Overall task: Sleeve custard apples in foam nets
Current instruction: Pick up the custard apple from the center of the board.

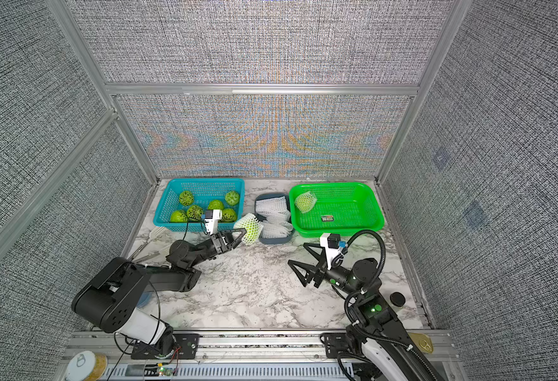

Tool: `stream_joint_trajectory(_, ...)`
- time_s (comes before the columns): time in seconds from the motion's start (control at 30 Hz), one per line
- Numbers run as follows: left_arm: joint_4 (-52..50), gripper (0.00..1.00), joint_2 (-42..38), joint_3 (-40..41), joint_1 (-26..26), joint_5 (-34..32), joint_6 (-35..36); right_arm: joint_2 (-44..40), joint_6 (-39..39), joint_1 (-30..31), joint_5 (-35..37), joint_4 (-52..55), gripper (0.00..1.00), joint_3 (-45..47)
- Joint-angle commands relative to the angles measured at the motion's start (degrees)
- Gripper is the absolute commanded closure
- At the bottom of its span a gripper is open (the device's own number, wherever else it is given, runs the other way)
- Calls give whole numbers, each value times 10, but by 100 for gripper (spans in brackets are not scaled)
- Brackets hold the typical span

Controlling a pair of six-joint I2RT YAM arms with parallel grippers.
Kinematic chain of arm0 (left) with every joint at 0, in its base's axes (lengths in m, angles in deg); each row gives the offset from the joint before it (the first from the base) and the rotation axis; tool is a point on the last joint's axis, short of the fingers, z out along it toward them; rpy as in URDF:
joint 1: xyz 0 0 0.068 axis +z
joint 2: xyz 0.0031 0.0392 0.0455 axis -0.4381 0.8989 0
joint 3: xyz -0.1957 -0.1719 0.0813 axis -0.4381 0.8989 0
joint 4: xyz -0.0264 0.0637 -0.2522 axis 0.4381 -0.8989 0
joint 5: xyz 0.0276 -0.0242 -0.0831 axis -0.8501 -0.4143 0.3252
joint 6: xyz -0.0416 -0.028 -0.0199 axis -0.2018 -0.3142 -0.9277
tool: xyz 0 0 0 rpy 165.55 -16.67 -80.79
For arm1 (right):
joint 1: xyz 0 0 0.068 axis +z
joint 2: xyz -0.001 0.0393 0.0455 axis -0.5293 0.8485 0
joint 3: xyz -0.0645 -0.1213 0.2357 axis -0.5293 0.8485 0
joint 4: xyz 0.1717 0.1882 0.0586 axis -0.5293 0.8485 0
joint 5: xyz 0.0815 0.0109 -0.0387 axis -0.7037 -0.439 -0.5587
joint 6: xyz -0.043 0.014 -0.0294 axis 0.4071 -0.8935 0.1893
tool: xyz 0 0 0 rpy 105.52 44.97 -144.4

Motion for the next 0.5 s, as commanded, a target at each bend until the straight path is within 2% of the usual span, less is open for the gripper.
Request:
stream_joint_trajectory(0.0, 78, 35, -20, -6, 1, 18, 64, 0, 2, 2, 8, -6, 1, -2)
stream_joint_trajectory(0.07, 9, 35, -49, -12, 1, 35, 130, 2, 8, 2, 18, 0, 1, -7)
stream_joint_trajectory(0.13, -112, 35, -92, -22, 0, 50, 237, 3, 14, 2, 33, 15, 1, -16)
stream_joint_trajectory(0.23, -442, 34, -186, -76, -7, 17, 516, 3, 23, 2, 79, 46, 1, -33)
stream_joint_trajectory(0.27, -569, 34, -214, -106, -19, -23, 629, 2, 27, 2, 100, 60, 1, -41)
stream_joint_trajectory(0.3, -661, 34, -237, -129, -34, -78, 736, 0, 30, 2, 120, 73, 1, -47)
stream_joint_trajectory(0.33, -721, 34, -252, -143, -49, -123, 812, -2, 31, 2, 141, 83, 1, -52)
stream_joint_trajectory(0.4, -792, 34, -279, -157, -79, -230, 938, -4, 33, 2, 180, 100, 1, -61)
stream_joint_trajectory(0.47, -802, 34, -305, -152, -102, -300, 1033, -2, 30, 2, 216, 117, 1, -69)
